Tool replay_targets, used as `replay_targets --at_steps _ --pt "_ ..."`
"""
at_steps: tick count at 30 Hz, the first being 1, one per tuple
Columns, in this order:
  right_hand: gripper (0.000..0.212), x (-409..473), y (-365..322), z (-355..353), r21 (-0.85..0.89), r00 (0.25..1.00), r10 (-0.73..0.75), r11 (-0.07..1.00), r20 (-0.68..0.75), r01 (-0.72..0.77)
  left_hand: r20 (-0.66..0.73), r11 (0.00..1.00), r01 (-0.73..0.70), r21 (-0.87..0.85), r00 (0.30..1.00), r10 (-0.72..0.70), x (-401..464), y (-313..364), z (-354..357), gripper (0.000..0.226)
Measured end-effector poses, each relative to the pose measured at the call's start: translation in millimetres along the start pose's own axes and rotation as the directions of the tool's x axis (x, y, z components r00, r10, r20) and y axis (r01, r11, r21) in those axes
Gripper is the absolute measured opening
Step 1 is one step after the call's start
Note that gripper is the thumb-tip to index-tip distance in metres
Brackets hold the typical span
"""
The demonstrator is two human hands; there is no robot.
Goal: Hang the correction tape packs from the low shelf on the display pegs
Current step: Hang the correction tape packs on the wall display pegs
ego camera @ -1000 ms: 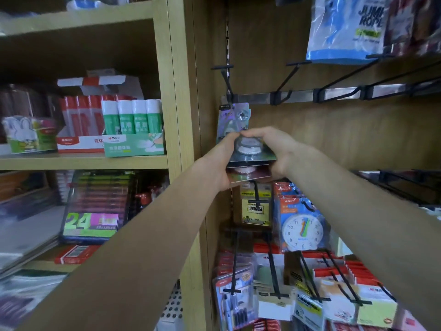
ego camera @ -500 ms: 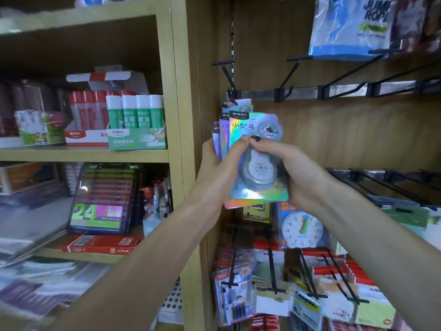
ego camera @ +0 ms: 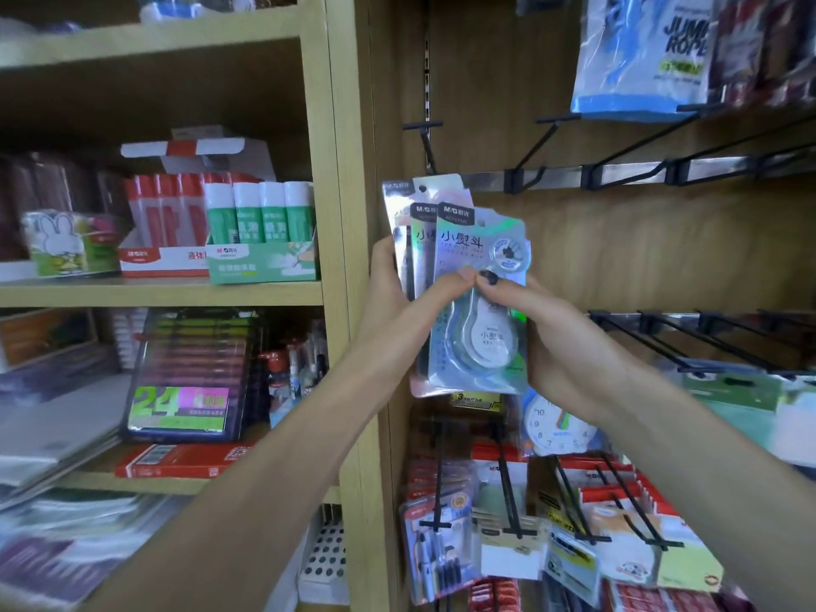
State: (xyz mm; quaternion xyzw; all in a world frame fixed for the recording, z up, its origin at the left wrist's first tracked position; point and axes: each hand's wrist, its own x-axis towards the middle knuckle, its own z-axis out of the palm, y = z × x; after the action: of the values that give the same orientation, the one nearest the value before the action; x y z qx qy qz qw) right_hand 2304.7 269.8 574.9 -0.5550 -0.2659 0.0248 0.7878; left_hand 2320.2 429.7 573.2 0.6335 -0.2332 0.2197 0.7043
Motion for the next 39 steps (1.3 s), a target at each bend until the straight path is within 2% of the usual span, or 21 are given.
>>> replay_targets --at_steps 5,11,15,19,22,26,29,35,39 --pt "0.025 4 -1 10 0.025 1.0 -0.016 1.0 -0.015 0.016 0.055 1.0 -0.022 -0.013 0.998 0.023 10 5 -5 0.062" --pt "0.038 2 11 12 -0.044 0.992 -0.102 0.994 -0.079 0.099 0.055 1.0 -0.031 -0.005 0.998 0.031 11 0 -9 0.053" --pt "0.042 1 12 15 -0.046 0.988 -0.129 0.991 -0.086 0.125 0.062 0.999 -0.031 0.009 0.998 0.03 12 1 -10 0.057" --pt "0.03 7 8 18 -0.051 0.989 -0.112 0.993 -0.099 0.107 0.033 1.0 0.016 0.007 0.999 -0.017 19 5 -7 0.059" --pt "0.035 12 8 19 -0.038 0.991 -0.093 0.995 -0.093 0.09 0.038 0.998 0.059 -0.018 0.998 -0.058 24 6 -7 0.049" --pt "0.042 14 11 18 0.003 0.993 -0.087 0.996 -0.082 0.088 0.027 0.997 0.076 0.01 0.997 -0.076 24 10 -7 0.05" --pt "0.043 14 11 19 0.026 0.994 -0.081 0.996 -0.072 0.083 0.019 0.997 0.082 0.013 0.996 -0.082 23 13 -8 0.041" --pt "0.039 18 6 26 -0.017 0.986 -0.059 0.998 -0.153 0.057 0.008 0.988 0.153 0.005 0.988 -0.153 32 19 -9 0.028" --pt "0.034 30 2 22 -0.03 0.982 0.0 1.0 -0.188 -0.006 0.02 0.966 0.251 0.058 0.968 -0.252 46 13 -9 0.046"
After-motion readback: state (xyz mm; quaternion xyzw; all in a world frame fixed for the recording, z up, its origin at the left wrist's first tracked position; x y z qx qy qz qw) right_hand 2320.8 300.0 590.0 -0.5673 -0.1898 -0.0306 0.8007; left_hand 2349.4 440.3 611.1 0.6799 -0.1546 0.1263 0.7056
